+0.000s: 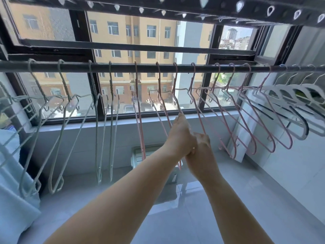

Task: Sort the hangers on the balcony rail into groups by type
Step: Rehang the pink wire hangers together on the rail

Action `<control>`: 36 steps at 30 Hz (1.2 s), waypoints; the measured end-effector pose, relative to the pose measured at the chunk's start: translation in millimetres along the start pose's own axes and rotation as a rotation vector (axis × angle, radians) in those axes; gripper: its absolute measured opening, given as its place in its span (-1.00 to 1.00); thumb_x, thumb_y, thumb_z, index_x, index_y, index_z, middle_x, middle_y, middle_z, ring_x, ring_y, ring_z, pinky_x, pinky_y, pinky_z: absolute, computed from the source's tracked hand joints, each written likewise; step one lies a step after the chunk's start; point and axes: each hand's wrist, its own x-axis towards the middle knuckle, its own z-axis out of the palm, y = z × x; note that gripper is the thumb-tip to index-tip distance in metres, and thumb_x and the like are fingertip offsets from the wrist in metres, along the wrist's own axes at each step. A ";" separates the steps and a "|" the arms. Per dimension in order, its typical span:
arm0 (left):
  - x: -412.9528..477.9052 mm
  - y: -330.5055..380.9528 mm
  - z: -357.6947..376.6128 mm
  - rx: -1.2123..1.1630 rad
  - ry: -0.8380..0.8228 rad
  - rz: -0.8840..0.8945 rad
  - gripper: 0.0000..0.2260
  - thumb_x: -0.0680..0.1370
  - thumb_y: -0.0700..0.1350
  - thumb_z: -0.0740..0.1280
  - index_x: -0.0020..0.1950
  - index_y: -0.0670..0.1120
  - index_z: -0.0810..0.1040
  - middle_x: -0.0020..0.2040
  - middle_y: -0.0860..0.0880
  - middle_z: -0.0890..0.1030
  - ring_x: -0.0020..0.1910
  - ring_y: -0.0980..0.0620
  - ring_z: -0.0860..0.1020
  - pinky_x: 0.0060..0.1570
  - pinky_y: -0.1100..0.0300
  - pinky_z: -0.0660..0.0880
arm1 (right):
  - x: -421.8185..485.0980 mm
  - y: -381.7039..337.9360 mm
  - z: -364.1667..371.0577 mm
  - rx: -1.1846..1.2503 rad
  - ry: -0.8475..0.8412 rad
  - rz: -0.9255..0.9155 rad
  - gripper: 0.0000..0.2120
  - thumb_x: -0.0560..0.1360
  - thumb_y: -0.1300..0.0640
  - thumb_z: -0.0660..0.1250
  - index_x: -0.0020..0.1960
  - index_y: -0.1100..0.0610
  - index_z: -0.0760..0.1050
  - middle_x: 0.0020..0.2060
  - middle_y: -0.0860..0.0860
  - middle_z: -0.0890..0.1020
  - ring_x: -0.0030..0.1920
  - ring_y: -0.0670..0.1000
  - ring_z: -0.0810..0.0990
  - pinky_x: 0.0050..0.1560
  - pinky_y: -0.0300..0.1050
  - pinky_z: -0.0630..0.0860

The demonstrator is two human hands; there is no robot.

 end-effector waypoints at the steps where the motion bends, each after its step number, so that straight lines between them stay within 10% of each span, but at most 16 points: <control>1: -3.2 -2.2 -1.4 -0.009 0.023 0.029 -0.44 0.55 -0.27 0.16 0.48 -0.21 -0.03 0.50 -0.18 0.11 0.49 -0.08 0.07 0.43 0.14 0.04 | -5.6 0.8 -3.0 -0.043 0.041 0.007 -0.79 0.52 0.26 0.17 0.12 0.13 0.47 -0.10 -0.04 0.40 0.07 0.09 0.44 0.07 -0.06 0.47; 7: -32.4 -13.6 -7.9 -0.121 0.130 0.170 -0.43 0.50 -0.17 0.30 0.45 -0.11 0.14 0.45 -0.08 0.25 0.42 -0.01 0.24 0.40 0.14 0.16 | -32.1 -1.8 -24.4 -0.158 0.229 0.033 -0.66 0.50 0.24 0.22 0.28 0.12 0.39 0.19 0.10 0.37 0.27 0.03 0.34 0.18 -0.32 0.23; 12: -63.6 -21.8 -14.7 -0.228 0.171 0.235 -0.56 0.47 -0.18 0.34 0.32 -0.05 0.32 0.26 0.02 0.43 0.19 0.13 0.38 0.28 0.19 0.33 | -9.6 12.3 -32.6 -0.099 0.169 0.267 -0.53 0.53 0.14 0.21 0.39 0.21 0.20 0.30 0.15 0.39 0.28 0.10 0.37 0.25 -0.07 0.32; 19: -85.9 -41.7 -20.0 -0.213 0.149 0.186 -0.67 0.46 -0.20 0.34 0.17 0.06 0.39 0.12 0.05 0.52 0.09 0.13 0.49 0.11 0.36 0.41 | 24.6 24.7 -21.1 0.117 0.146 0.351 -0.72 0.59 0.13 0.07 0.22 0.22 0.40 -0.27 0.02 0.51 -0.15 0.10 0.52 -0.05 0.02 0.48; 29: -38.5 13.5 26.6 -0.212 0.195 0.124 -0.65 0.50 -0.21 0.31 0.27 -0.17 0.38 0.13 -0.08 0.53 0.08 0.05 0.51 0.17 0.22 0.45 | 26.7 47.6 -37.3 0.173 0.142 0.146 -0.74 0.60 0.19 0.03 0.12 0.24 0.45 -0.13 0.04 0.50 -0.12 0.00 0.45 -0.13 -0.20 0.34; 36: -8.9 45.0 83.1 -0.160 0.188 -0.011 -0.51 0.53 -0.11 0.27 0.43 -0.15 0.22 0.37 -0.16 0.39 0.34 -0.07 0.38 0.33 0.08 0.30 | 40.3 76.4 -66.0 0.213 -0.032 0.065 -0.72 0.57 0.23 0.10 -0.24 -0.09 0.27 -0.34 -0.17 0.36 -0.31 -0.18 0.35 -0.26 -0.27 0.32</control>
